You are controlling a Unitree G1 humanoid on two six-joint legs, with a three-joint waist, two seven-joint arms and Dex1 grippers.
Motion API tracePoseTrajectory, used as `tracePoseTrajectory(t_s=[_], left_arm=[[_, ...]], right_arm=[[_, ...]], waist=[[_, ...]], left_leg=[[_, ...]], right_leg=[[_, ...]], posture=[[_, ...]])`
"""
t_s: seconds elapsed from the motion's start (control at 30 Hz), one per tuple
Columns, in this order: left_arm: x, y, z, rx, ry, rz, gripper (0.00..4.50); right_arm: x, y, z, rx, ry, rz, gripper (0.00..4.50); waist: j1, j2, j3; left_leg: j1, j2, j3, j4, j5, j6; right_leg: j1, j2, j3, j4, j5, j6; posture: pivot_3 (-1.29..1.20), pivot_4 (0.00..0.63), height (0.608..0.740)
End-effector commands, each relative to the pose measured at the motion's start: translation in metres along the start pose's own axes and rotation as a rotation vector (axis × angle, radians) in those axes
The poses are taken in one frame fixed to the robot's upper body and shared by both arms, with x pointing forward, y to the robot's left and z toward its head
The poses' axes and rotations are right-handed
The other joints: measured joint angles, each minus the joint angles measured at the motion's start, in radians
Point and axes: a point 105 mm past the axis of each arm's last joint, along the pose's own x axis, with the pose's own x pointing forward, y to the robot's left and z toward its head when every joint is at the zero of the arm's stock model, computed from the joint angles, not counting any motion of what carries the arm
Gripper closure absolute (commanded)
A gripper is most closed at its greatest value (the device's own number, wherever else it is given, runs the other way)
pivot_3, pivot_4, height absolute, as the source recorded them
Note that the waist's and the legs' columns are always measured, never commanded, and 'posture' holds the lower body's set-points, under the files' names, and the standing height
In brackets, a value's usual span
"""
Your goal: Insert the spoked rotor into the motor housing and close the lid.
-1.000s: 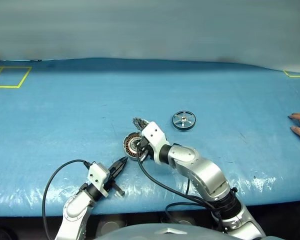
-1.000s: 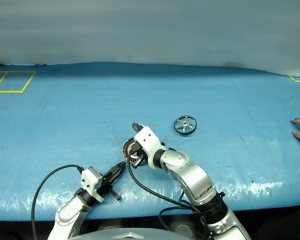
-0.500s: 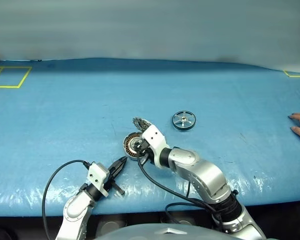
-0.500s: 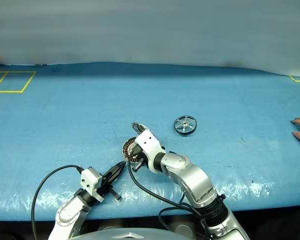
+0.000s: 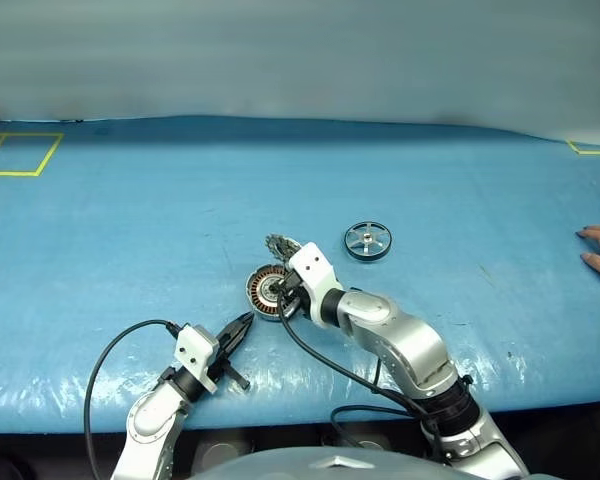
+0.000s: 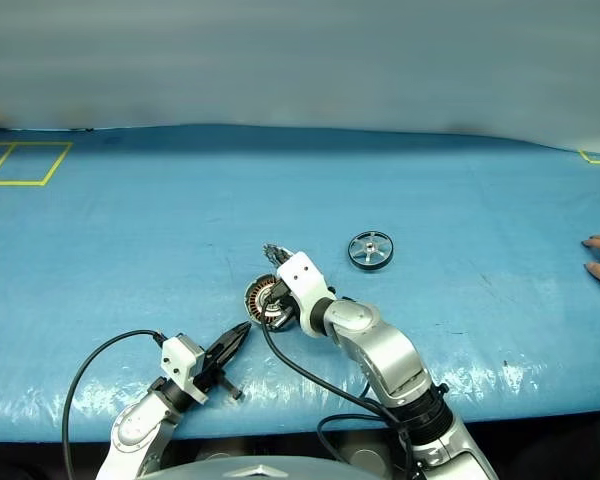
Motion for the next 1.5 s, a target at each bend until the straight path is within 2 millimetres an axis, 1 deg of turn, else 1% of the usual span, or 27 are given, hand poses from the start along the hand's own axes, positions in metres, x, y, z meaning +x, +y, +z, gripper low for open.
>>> tracePoseTrajectory(t_s=[0.03, 0.27, 0.4, 0.6, 0.7, 0.83, 0.9, 0.97, 1.07, 1.13, 1.2, 1.3, 1.37, 1.4, 1.43, 1.5], left_arm=[[0.001, -0.003, 0.003, 0.003, -0.006, -0.008, 4.5], [0.0, -0.002, 0.001, 0.003, -0.001, -0.005, 4.5], [0.0, -0.002, 0.0, 0.002, 0.003, -0.005, 4.5], [0.0, -0.002, -0.002, -0.001, 0.002, 0.0, 4.5], [0.0, -0.002, -0.002, 0.0, 0.001, 0.001, 4.5], [-0.001, -0.002, -0.002, 0.002, 0.001, 0.0, 4.5], [-0.001, -0.002, -0.002, 0.002, 0.001, -0.003, 4.5], [0.0, -0.002, -0.002, 0.002, 0.0, -0.011, 4.5], [0.0, -0.002, -0.002, 0.004, -0.002, -0.014, 4.5], [0.0, -0.001, -0.001, 0.007, -0.006, -0.014, 4.5], [0.0, -0.001, -0.001, 0.01, -0.008, -0.014, 4.5], [-0.001, -0.001, 0.0, 0.014, -0.011, -0.014, 4.5], [-0.002, 0.0, 0.002, 0.022, -0.015, -0.015, 4.5], [-0.002, 0.0, 0.003, 0.025, -0.016, -0.015, 4.5], [-0.003, 0.001, 0.003, 0.028, -0.016, -0.016, 4.5], [-0.003, 0.001, 0.004, 0.03, -0.017, -0.017, 4.5]], right_arm=[[-0.002, -0.003, 0.014, -0.015, -0.056, -0.014, 4.35], [-0.002, 0.012, 0.013, -0.036, -0.048, 0.052, 4.35], [-0.003, 0.018, 0.011, -0.088, -0.041, 0.089, 4.35], [-0.002, 0.012, 0.004, -0.09, -0.019, 0.067, 4.35], [-0.006, 0.011, 0.01, -0.073, -0.041, 0.065, 4.35], [-0.018, 0.007, 0.024, -0.013, -0.099, 0.059, 4.35], [-0.02, 0.002, 0.021, -0.003, -0.086, 0.038, 4.35], [-0.019, -0.001, 0.014, -0.005, -0.056, 0.022, 4.35], [-0.02, 0.002, 0.011, -0.005, -0.049, 0.032, 4.35], [-0.028, 0.006, 0.015, -0.005, -0.07, 0.067, 4.35], [-0.04, 0.005, 0.017, -0.04, -0.079, 0.086, 4.35], [-0.06, -0.008, 0.012, -0.108, -0.01, 0.064, 4.35], [-0.087, -0.02, 0.011, -0.209, 0.046, 0.061, 4.35], [-0.096, -0.028, 0.01, -0.223, 0.077, 0.039, 4.35], [-0.103, -0.041, 0.011, -0.23, 0.1, -0.023, 4.35], [-0.109, -0.06, 0.012, -0.211, 0.128, -0.115, 4.35]], waist=[[0.0, 0.0, 0.0], [0.0, 0.0, 0.0], [0.0, 0.0, 0.0], [0.0, 0.0, 0.0], [0.0, 0.0, 0.0], [0.001, 0.0, 0.0], [0.002, 0.0, 0.0], [0.002, 0.0, 0.0], [0.002, 0.0, 0.0], [0.002, 0.0, 0.0], [0.003, 0.0, 0.0], [0.006, 0.0, 0.0], [0.01, 0.001, 0.002], [0.01, 0.001, 0.002], [0.009, 0.0, 0.003], [0.007, 0.0, 0.003]], left_leg=[[0.0, 0.0, 0.0, 0.0, 0.0, 0.0], [0.0, 0.0, 0.0, 0.0, 0.0, 0.0], [0.0, 0.0, 0.0, 0.0, 0.0, 0.0], [0.0, 0.0, 0.0, 0.0, 0.0, 0.0], [0.0, 0.0, 0.0, 0.0, 0.0, 0.0], [0.0, 0.0, 0.0, 0.0, 0.0, 0.0], [0.0, 0.0, 0.0, 0.0, 0.0, 0.0], [0.0, 0.0, 0.0, 0.0, 0.0, 0.0], [0.0, 0.0, 0.0, 0.0, 0.0, 0.0], [0.0, 0.0, 0.0, 0.0, 0.0, 0.0], [0.0, 0.0, 0.0, 0.0, 0.0, 0.0], [0.0, -0.001, 0.0, 0.0, 0.0, 0.0], [0.0, -0.001, 0.0, 0.001, 0.0, 0.0], [-0.001, -0.001, 0.0, 0.001, -0.001, 0.001], [0.0, -0.002, 0.0, 0.001, -0.001, 0.001], [0.0, -0.001, 0.0, 0.0, -0.001, 0.001]], right_leg=[[0.0, 0.0, 0.0, 0.0, 0.0, 0.0], [0.0, 0.0, 0.0, 0.0, 0.0, 0.0], [0.0, 0.0, 0.0, 0.0, 0.0, 0.0], [0.0, 0.0, 0.0, 0.0, 0.0, 0.0], [0.0, 0.0, 0.0, 0.0, 0.0, 0.0], [0.0, 0.0, 0.0, 0.0, 0.0, 0.0], [0.0, 0.0, 0.0, 0.0, 0.0, 0.0], [0.0, 0.0, 0.0, 0.0, 0.0, 0.0], [0.0, 0.0, 0.0, 0.0, -0.001, -0.001], [0.0, 0.0, 0.0, 0.0, -0.001, -0.001], [0.0, 0.0, 0.0, 0.0, 0.0, -0.001], [0.001, -0.001, 0.0, -0.001, -0.001, -0.001], [0.001, -0.001, 0.0, -0.001, -0.001, -0.002], [0.001, -0.002, 0.0, -0.002, -0.001, -0.002], [0.001, -0.002, 0.0, -0.003, -0.001, -0.002], [0.001, -0.001, 0.0, -0.003, -0.002, -0.002]], posture=[[0.0, 0.15, 0.74], [0.0, 0.15, 0.74], [0.0, 0.15, 0.74], [0.0, 0.15, 0.74], [0.0, 0.15, 0.74], [0.0, 0.15, 0.74], [0.0, 0.15, 0.74], [0.0, 0.15, 0.74], [0.0, 0.15, 0.74], [0.0, 0.15, 0.74], [0.0, 0.15, 0.74], [0.0, 0.15, 0.74], [0.0, 0.15, 0.74], [0.0, 0.15, 0.74], [0.0, 0.15, 0.74], [0.0, 0.15, 0.74]])
